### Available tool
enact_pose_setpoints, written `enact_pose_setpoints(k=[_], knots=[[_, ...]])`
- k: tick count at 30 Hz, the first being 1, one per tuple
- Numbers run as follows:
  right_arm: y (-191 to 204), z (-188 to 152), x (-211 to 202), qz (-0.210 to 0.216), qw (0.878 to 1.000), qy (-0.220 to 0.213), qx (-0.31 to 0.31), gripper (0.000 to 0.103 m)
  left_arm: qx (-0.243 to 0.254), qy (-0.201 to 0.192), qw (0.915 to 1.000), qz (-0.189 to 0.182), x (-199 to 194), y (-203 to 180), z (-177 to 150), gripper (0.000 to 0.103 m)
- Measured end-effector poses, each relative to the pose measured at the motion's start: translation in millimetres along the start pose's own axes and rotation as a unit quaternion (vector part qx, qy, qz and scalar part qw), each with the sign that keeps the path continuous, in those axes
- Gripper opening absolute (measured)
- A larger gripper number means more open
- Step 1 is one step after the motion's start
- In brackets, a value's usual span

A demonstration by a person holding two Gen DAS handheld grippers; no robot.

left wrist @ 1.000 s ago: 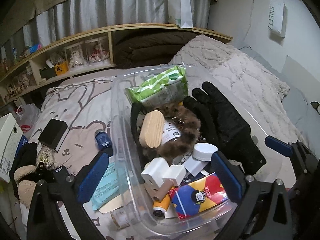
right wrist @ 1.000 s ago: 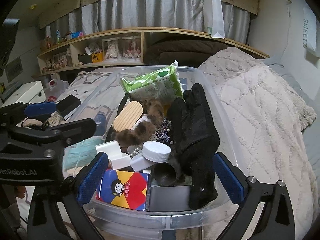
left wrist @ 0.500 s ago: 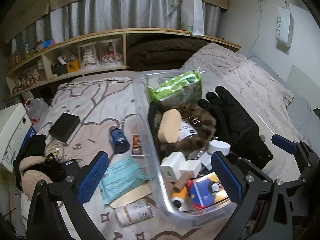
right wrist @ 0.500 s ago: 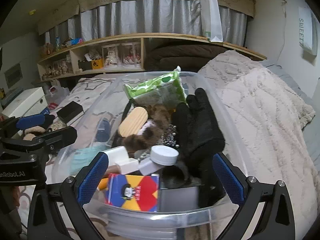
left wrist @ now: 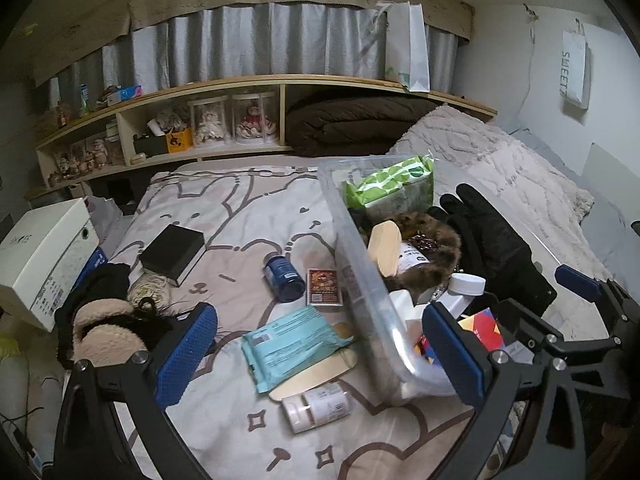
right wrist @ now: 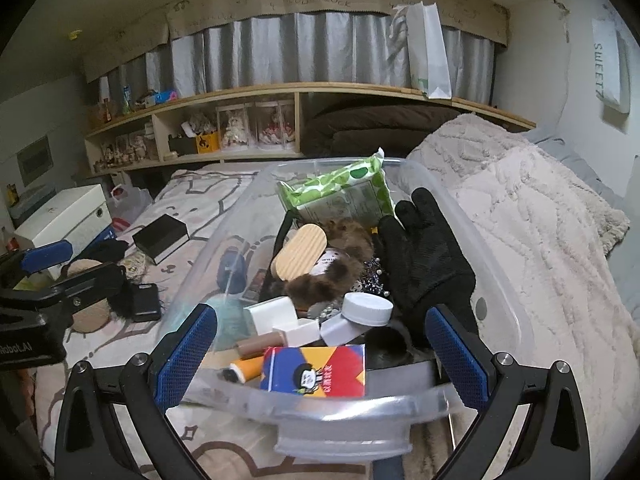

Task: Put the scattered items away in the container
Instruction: 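Raise both open grippers out of the box and back away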

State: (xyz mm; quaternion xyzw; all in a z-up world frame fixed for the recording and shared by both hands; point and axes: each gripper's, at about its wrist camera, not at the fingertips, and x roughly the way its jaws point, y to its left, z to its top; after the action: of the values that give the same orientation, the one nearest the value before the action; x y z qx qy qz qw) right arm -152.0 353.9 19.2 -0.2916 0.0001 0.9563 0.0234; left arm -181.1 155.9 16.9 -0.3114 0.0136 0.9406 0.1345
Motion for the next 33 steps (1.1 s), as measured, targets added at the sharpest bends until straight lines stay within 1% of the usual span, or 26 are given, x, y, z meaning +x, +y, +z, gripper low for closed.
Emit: enact_pose_setpoints(k=[4,11,15,19,22,33], knots=[[6.7,-9.5,-12.5,-0.006,1.0,0.001,0.005,0.103,0.012,-0.011,0.9998,0.01,-14.8,6.9,-7.2,0.103],[16.0,-23.6,-41.0,-0.003,1.0,-0.007,0.007,0.103,0.035,-0.022,0.999,0.016,-41.6,9.2,-27.4,0.103],[25.1,-28.6,-57.2,-0.003,1.0,-0.011,0.0,0.103,0.019,-0.022,0.9996,0.006,-55.8,16.3,-35.3,0.103],[34.4,-33.0,-71.3,-0.006,1.0,-0.014,-0.011,0.103,0.01,-0.028,0.9994,0.015,-69.8,25.0,-42.6,0.103],[39.6,-34.8,-81.1,-0.007,1.0,-0.016,-0.015,0.103,-0.002,-0.03,0.9994,0.015,-80.2,32.5,-48.8,0.103],[59.7,-38.9,-115.7,-0.008,0.999,-0.032,-0.02,0.103,-0.009,-0.037,0.9989,0.027,-115.9,51.6,-68.1,0.103]])
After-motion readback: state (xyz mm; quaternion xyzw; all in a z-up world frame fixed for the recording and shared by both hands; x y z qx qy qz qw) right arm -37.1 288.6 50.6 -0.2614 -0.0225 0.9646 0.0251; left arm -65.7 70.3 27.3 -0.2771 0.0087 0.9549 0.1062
